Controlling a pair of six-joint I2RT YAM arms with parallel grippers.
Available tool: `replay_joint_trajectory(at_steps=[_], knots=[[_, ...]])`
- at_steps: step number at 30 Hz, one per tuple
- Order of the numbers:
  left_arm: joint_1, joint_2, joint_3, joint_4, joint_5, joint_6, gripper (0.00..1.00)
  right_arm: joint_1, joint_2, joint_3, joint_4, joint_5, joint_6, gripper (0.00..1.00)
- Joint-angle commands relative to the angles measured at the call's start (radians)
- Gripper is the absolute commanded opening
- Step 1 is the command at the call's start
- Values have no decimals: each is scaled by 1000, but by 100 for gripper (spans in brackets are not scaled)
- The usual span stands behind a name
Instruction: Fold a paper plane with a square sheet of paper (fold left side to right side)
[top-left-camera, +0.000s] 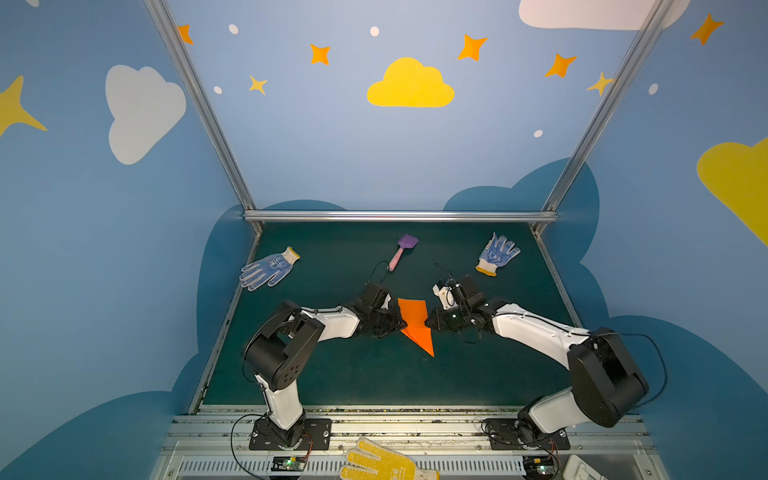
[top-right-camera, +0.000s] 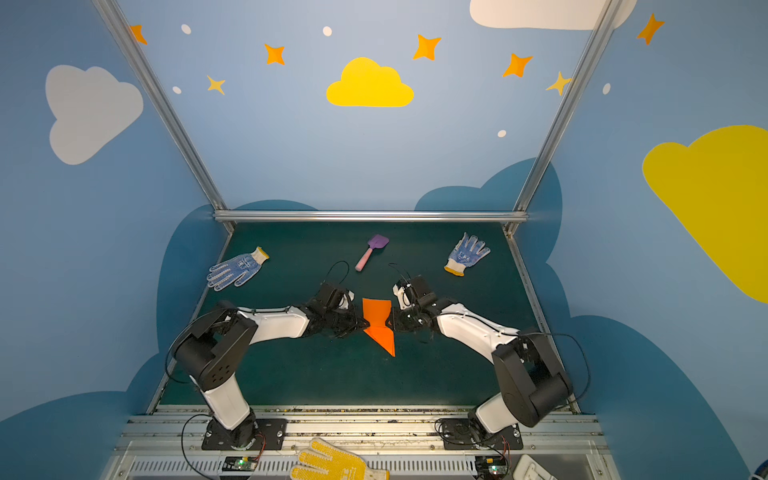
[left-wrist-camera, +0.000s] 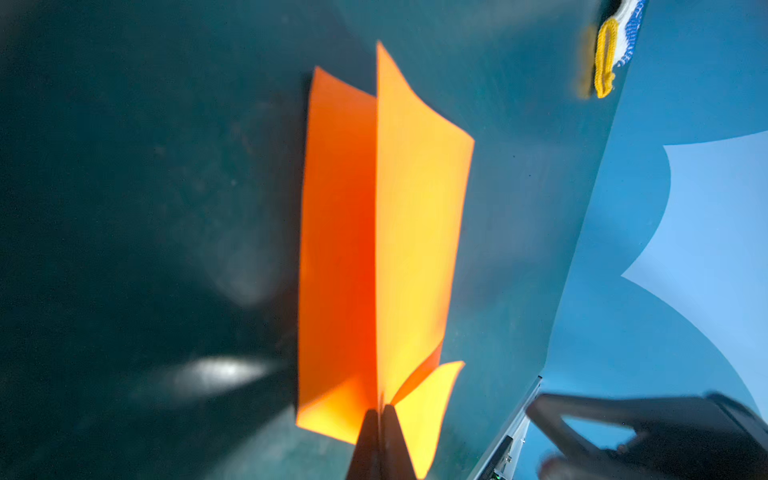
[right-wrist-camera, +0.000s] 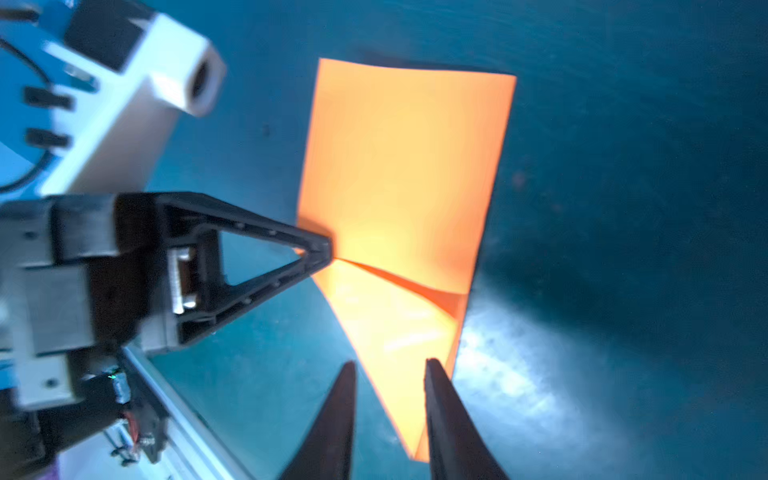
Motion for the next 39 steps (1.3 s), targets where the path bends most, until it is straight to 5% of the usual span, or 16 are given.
replay_joint_trajectory(at_steps=[1,11,23,39], knots=[[-14,-47,1,-119,-55,-54,4,76,-19,0,-85,102,-40,37],[-19,-68,15,-170,-50,-115,4,265,39,15,-56,286,-23,39],[-14,-80,21,-155,-11,-151,4,366,157,59,-70,492,-1,44],[-13,-110,15,-157,-10,-153,4,367,172,54,-76,518,-1,21]])
